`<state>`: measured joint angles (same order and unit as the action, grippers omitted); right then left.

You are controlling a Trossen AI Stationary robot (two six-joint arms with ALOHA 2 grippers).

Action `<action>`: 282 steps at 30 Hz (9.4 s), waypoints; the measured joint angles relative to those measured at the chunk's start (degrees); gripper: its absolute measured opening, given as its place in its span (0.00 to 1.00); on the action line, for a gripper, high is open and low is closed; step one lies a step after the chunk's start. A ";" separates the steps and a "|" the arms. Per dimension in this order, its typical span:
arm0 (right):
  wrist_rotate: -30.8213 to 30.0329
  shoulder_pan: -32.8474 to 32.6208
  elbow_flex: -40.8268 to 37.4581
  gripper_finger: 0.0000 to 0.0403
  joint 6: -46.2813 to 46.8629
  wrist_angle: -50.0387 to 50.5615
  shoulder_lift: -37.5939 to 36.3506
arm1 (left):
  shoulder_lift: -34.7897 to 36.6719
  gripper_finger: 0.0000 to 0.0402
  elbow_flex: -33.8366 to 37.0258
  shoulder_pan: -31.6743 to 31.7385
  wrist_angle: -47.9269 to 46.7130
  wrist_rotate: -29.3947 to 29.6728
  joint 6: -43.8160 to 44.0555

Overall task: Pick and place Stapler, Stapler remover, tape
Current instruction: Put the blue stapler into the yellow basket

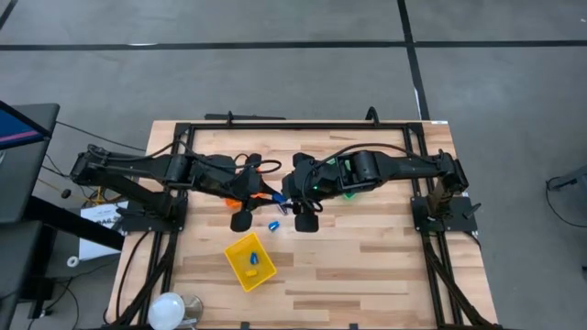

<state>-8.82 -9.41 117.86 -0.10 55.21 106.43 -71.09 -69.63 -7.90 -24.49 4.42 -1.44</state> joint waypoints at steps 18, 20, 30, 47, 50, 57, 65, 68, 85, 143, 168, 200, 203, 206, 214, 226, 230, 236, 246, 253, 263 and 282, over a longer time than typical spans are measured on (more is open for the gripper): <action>-0.17 0.04 0.00 0.46 2.12 1.96 -10.08 | 0.70 0.17 0.02 -0.89 -2.61 -8.98 0.19; -0.20 0.04 0.00 0.44 2.14 3.00 -11.15 | 0.70 0.17 0.02 -1.60 -4.62 -9.19 0.19; -4.80 -0.41 0.04 0.24 0.21 7.60 -12.55 | 0.70 0.16 0.02 -2.99 -6.73 -9.21 0.37; 0.25 2.31 -8.23 0.00 -1.78 2.19 -15.78 | 0.66 0.16 0.02 -2.97 -6.61 -9.00 0.41; 1.45 3.24 -15.01 0.00 -1.32 -3.16 -19.00 | 0.61 0.16 0.02 -2.97 -6.62 -9.00 0.41; 3.78 5.23 -30.77 0.00 0.27 -14.76 -28.34 | 0.61 0.16 0.02 -2.97 -7.01 -9.00 0.41; 2.75 6.38 -47.07 0.00 3.63 -15.68 -40.82 | 0.61 0.16 0.02 -3.11 -7.00 -9.29 0.33; 2.56 6.77 -51.79 0.00 4.96 -15.79 -45.77 | 0.61 0.16 0.02 -4.38 -7.02 -9.41 0.25; 2.36 6.95 -59.89 0.00 13.70 -15.02 -60.33 | -2.06 0.16 0.02 -18.27 -11.86 -10.88 3.86; 2.79 4.28 -59.86 0.00 13.68 -13.70 -52.76 | -14.30 0.56 0.09 -11.94 -25.55 -6.19 2.81; 2.79 4.28 -59.87 0.00 11.69 -13.46 -48.09 | -25.51 0.49 0.02 4.00 -13.07 -1.00 17.70; 2.80 4.29 -59.87 0.00 11.72 -13.43 -48.13 | -32.14 0.58 -3.13 5.09 -20.14 -5.56 35.16; 2.80 4.28 -59.87 0.00 11.69 -13.43 -48.13 | -34.21 0.58 -3.13 4.94 -20.09 -5.54 35.42; 2.80 4.28 -59.87 0.00 11.72 -13.43 -48.13 | -36.70 0.58 -3.11 4.94 -20.10 -5.33 35.42; 2.80 4.28 -59.87 0.00 12.15 -13.43 -48.13 | -40.42 0.58 -3.10 5.09 -19.70 -4.89 36.45; 2.80 4.30 -59.89 0.00 12.17 -13.45 -48.15 | -40.76 0.56 -3.06 4.44 -18.99 -4.06 36.45; 2.80 4.31 -59.89 0.00 12.17 -13.45 -48.15 | -40.76 0.50 -3.03 4.45 -18.88 -4.89 35.92; 2.80 4.28 -59.89 0.00 12.17 -13.45 -48.15 | -40.76 0.39 -3.02 4.44 -18.62 -6.48 35.86; 2.80 4.31 -59.91 0.00 12.17 -13.45 -48.15 | -40.76 0.28 -2.99 4.44 -18.02 -7.81 35.83; 2.80 4.30 -59.91 0.00 12.17 -13.45 -48.15 | -40.76 0.23 -2.99 4.44 -17.79 -7.93 35.92; 2.80 4.31 -59.91 0.00 12.15 -13.45 -48.15 | -33.51 0.20 -2.93 4.74 -17.77 -8.93 35.90; 2.80 4.31 -59.91 0.00 12.16 -13.89 -48.15 | -15.44 0.19 -0.90 -2.68 -17.51 -8.78 20.79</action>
<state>-6.02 -5.10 57.95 12.07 41.32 58.28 -86.53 -70.53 -10.58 -42.00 -4.36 19.35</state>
